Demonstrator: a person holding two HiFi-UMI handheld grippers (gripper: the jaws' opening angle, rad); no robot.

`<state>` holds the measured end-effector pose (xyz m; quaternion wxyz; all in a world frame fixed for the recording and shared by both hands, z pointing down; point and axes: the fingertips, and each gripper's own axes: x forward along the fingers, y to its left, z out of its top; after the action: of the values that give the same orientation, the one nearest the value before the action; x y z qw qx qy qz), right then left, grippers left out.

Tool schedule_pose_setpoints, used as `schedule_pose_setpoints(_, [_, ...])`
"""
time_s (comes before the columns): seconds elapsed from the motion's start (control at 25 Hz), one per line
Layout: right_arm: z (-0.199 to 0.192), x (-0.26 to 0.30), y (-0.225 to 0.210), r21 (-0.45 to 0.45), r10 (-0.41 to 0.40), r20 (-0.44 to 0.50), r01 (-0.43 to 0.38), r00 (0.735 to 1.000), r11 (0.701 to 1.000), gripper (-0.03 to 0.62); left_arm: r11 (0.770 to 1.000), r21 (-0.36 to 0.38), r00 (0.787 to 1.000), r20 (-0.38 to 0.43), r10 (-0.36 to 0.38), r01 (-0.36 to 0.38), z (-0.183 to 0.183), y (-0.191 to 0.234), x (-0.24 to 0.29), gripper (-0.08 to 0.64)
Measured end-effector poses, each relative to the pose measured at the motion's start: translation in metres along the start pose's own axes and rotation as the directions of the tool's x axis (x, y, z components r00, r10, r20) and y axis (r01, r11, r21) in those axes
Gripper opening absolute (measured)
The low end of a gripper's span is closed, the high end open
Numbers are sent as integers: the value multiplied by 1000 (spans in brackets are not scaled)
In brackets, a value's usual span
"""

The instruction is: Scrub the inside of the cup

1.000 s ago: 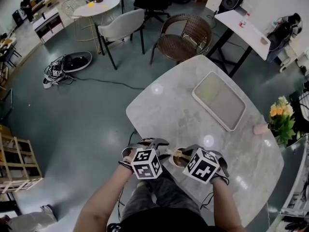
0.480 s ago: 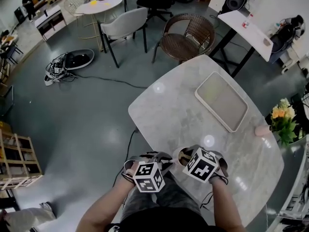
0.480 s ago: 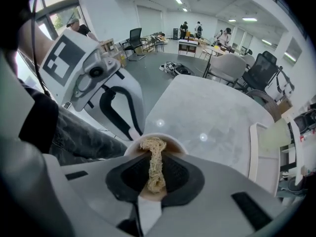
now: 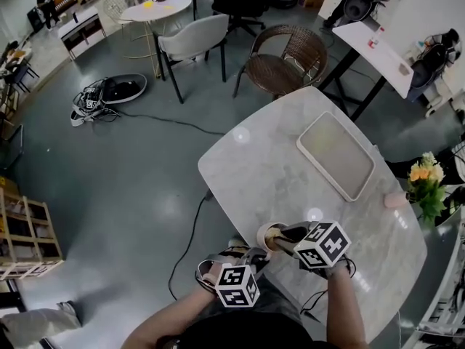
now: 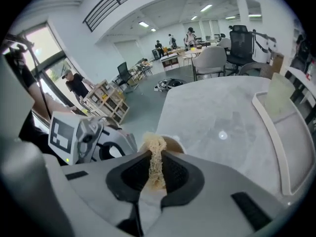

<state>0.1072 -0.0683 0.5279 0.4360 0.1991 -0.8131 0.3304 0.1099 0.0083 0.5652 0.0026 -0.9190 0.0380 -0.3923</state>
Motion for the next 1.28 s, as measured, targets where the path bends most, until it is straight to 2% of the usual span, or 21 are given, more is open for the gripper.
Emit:
schedule_pose_setpoints(0.2, [4, -3, 5, -34, -19, -1, 19, 1000, 999, 60, 999, -31, 1000, 2, 6, -6, 11, -6, 9, 51])
schedule_pose_setpoints(0.36, [8, -19, 4, -19, -26, 48, 27, 999, 999, 60, 999, -43, 1000, -5, 9, -9, 15, -7, 15, 49])
schedule_pose_setpoints(0.48, [6, -27, -2, -17, -62, 55, 63, 997, 998, 60, 996, -89, 1000, 8, 10, -9, 21, -9, 20, 51])
schedule_pose_setpoints(0.76, [-5, -9, -11, -123, -169, -61, 161, 984, 979, 61, 986, -164, 1000, 13, 26, -23, 28, -12, 26, 52])
schedule_pose_setpoints(0.84, [-7, -3, -11, -149, -178, -86, 164, 980, 975, 60, 979, -204, 1000, 20, 17, -13, 25, -13, 25, 81])
schedule_pose_setpoints(1.0, [-9, 1, -11, -162, -178, -102, 160, 979, 974, 60, 960, -280, 999, 41, 0, 12, 17, -13, 13, 202])
schedule_pose_setpoints(1.2, [-9, 2, -11, -167, -172, -107, 153, 979, 974, 60, 940, -338, 999, 3, 49, -45, -9, 13, 1, 222])
schedule_pose_setpoints(1.28, [-10, 4, -11, -175, -174, -114, 153, 978, 973, 61, 938, -339, 997, -11, 80, -79, -15, 29, -1, 237])
